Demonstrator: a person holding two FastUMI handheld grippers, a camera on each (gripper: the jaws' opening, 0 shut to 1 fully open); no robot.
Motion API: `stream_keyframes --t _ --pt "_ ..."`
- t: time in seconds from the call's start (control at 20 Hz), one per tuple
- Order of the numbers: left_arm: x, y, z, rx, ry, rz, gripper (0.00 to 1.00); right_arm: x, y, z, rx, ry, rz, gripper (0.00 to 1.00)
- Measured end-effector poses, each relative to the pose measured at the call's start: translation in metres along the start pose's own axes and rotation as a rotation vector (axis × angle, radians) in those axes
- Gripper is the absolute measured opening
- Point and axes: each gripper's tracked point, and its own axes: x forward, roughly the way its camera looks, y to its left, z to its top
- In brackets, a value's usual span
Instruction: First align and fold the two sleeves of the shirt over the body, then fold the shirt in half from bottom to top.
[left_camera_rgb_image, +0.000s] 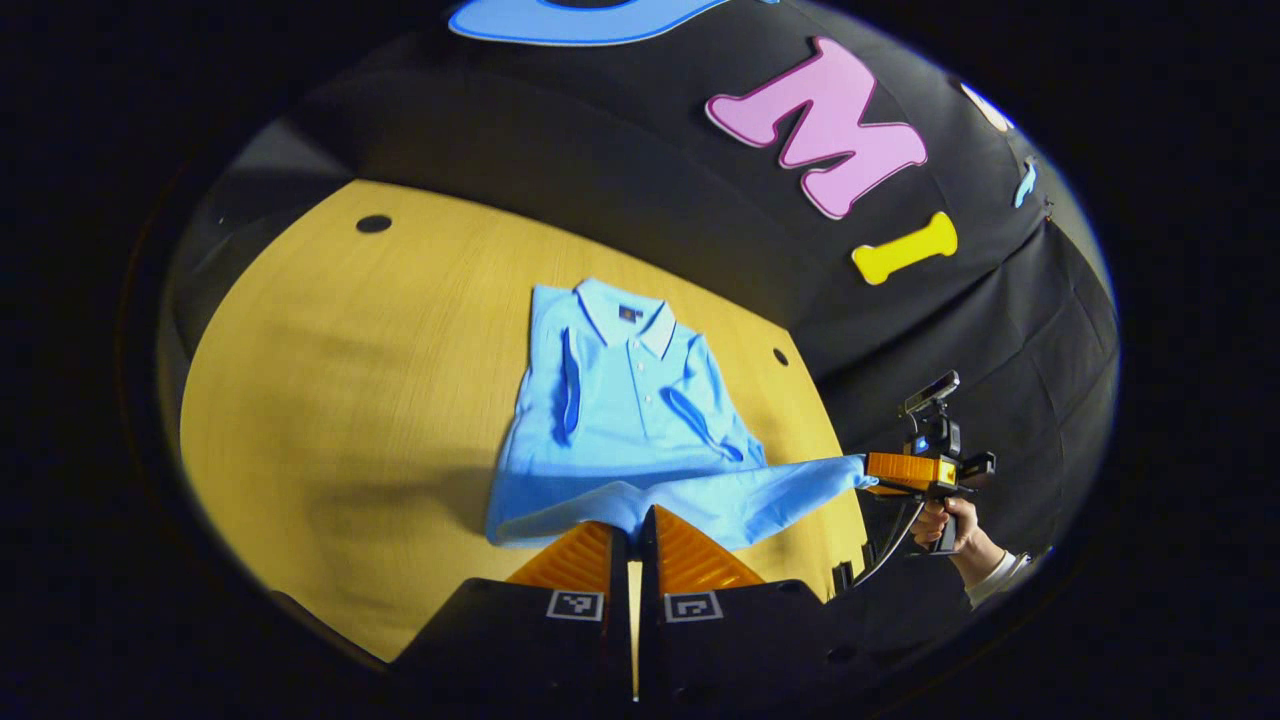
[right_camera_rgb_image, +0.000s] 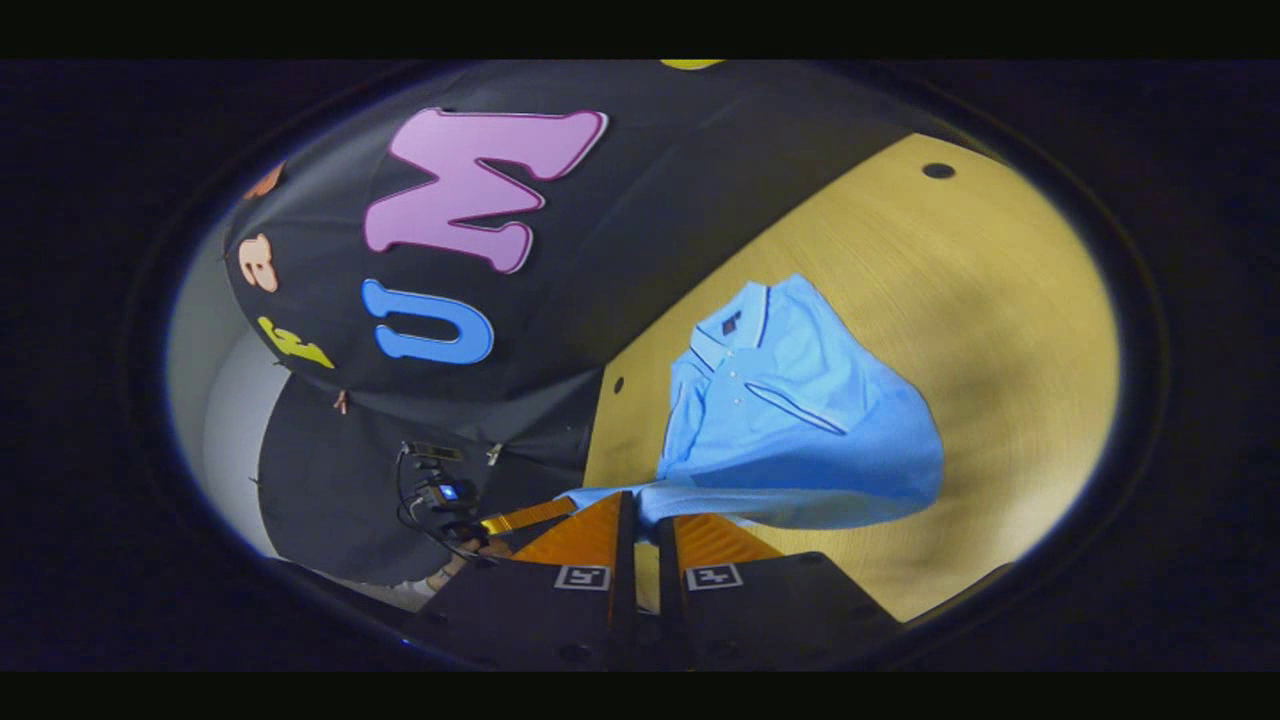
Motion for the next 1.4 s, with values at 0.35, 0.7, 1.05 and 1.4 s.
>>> stream_keyframes --t 0.35,0.7,1.05,1.4 --pt "0.074 0.020 0.120 -0.004 -0.091 0.105 0.08 0.072 -0.013 0.132 -0.112 -0.066 -0.069 0.13" --pt "0.177 0.084 0.116 -0.121 0.016 0.230 0.08 0.151 -0.095 0.189 0.016 -0.096 -0.164 0.13" --pt "0.188 0.102 0.173 -0.149 -0.095 0.214 0.08 0.180 -0.134 0.191 -0.031 -0.071 -0.169 0.13" --pt "0.241 0.140 0.177 -0.122 -0.038 0.314 0.08 0.206 -0.185 0.224 -0.055 -0.133 -0.302 0.06"
